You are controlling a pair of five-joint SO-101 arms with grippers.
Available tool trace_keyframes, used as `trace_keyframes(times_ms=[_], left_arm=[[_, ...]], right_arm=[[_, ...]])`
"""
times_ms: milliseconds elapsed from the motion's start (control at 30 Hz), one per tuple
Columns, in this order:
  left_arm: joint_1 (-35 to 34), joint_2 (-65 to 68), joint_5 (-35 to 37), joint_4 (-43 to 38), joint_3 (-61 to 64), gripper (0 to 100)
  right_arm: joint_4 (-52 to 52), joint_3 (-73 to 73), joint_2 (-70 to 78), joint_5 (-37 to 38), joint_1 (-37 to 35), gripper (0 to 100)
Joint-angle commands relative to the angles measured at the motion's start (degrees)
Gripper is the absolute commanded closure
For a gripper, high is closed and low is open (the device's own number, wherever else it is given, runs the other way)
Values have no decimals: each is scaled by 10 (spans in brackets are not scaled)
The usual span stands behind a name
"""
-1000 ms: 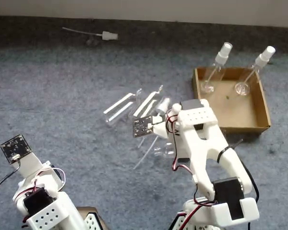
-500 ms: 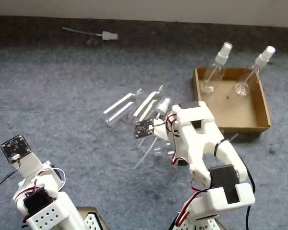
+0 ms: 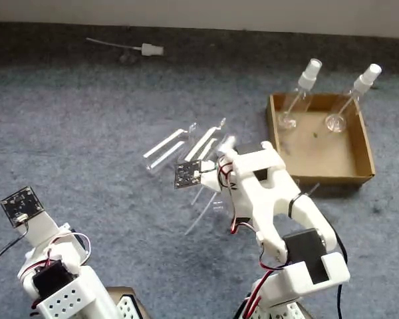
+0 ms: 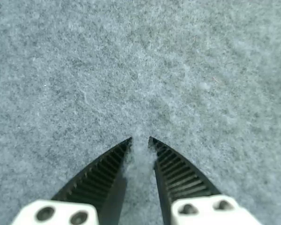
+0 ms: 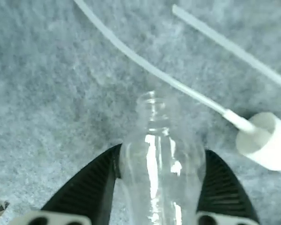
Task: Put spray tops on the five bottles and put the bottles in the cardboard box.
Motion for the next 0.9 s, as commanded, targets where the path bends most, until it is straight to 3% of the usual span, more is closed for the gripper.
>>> trace_keyframes(times_ms=[0,267,700,767,867], left_arm=[[13,2,3,4,12,993],[15,2,3,4,12,993],[17,2,-7,-96,12,993],[17,2,-86,-106,12,992],[36,2,-259,-106,12,989]], right_arm=[[13,-4,-8,-33,14,995],[145,-143,-82,-174,2,981],[153,-190,-241,-556,-35,981],[153,-190,-257,-607,-33,981],[154,-190,-286,-683,-33,981]])
